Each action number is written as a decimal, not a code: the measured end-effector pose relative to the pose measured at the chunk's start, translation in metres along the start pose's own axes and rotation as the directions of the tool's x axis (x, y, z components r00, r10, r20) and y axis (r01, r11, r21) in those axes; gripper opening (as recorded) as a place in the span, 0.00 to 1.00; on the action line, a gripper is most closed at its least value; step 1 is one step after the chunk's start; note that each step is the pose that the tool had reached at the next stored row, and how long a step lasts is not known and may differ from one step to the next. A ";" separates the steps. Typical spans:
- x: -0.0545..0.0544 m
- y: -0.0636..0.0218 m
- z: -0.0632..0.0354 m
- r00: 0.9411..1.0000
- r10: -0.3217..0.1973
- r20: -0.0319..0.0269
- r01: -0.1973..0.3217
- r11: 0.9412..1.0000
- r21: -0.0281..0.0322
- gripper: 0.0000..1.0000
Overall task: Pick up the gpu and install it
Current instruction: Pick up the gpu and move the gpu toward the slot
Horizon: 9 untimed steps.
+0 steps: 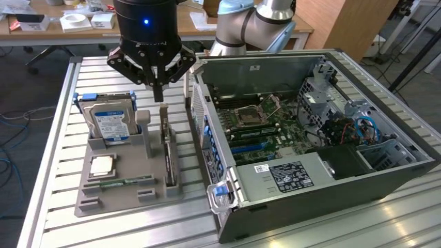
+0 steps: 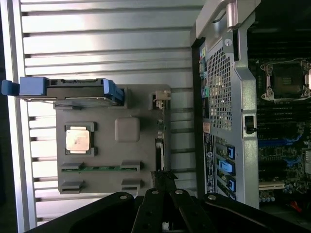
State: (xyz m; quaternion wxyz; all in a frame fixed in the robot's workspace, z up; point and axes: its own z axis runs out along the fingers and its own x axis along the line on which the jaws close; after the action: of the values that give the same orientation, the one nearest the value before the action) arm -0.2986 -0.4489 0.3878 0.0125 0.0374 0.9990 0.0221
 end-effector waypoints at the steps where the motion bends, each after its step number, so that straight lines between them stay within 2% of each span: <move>1: 0.000 0.0000 0.0000 1.000 0.000 0.000 0.000 1.000 0.000 0.10; 9: 0.000 0.0000 0.0000 1.000 0.000 0.000 0.000 1.000 0.000 0.10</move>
State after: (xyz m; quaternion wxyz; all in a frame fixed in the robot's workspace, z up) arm -0.2986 -0.4489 0.3878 0.0125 0.0374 0.9990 0.0221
